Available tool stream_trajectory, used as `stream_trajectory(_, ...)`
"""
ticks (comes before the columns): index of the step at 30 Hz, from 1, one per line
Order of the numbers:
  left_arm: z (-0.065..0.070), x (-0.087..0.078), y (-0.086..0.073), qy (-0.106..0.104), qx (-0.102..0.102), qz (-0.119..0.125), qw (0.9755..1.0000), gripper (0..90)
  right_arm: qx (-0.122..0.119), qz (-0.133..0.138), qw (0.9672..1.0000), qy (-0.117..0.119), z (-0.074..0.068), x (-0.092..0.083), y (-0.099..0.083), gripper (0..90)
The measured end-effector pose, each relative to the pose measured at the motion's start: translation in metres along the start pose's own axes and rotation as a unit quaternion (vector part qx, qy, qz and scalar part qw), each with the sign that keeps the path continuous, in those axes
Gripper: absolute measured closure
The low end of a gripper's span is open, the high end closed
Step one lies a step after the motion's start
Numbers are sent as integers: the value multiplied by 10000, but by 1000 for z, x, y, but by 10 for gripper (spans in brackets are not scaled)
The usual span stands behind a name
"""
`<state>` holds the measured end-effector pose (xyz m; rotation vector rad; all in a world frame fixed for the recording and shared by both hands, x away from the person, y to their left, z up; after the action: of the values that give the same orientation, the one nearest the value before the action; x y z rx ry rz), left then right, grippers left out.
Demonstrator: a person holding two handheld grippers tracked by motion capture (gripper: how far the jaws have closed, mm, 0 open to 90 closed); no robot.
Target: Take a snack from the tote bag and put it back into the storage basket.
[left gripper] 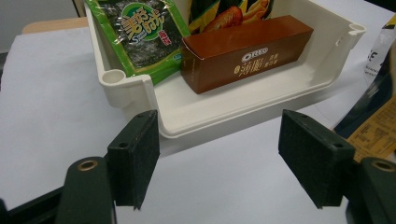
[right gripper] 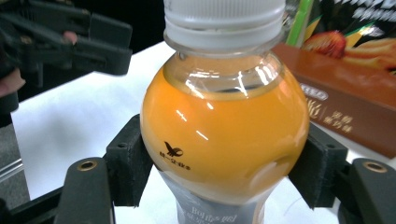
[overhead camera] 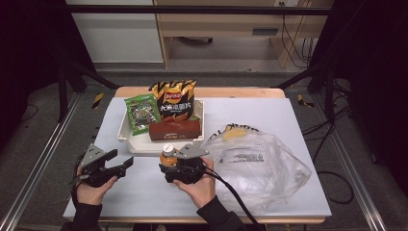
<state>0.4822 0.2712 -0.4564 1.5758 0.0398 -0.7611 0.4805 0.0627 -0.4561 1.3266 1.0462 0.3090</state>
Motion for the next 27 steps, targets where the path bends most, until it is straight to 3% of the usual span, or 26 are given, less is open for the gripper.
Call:
stream_trajectory(10, 1, 0, 0, -9, 27, 11, 10000, 289, -139, 59, 9999, -63, -2, 3, -7, 304)
stream_trajectory(17, 3, -1, 1, -49, 53, 55, 10000, 289, -197, 29, 9997, -163, 0, -1, -6, 211)
stream_trajectory(23, 9, -2, 4, -111, 128, 104, 9998, 287, -128, 364, 9992, -55, -1, -23, 6, 211)
stream_trajectory(27, 17, -5, 7, -171, 229, 161, 9995, 284, -110, 606, 9981, -61, 4, -47, 13, 224)
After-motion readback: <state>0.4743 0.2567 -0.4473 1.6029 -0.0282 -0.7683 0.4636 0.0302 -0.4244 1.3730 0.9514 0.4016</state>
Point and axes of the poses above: each handheld gripper's, and its own axes: x roughly forward along the jaws, y roughly out of its top, z roughly to its right, the point moved 7 cm from there along x, roughly forward along the jaws, and after that the axes turned 1 degree about y, right-handed, at the moved point
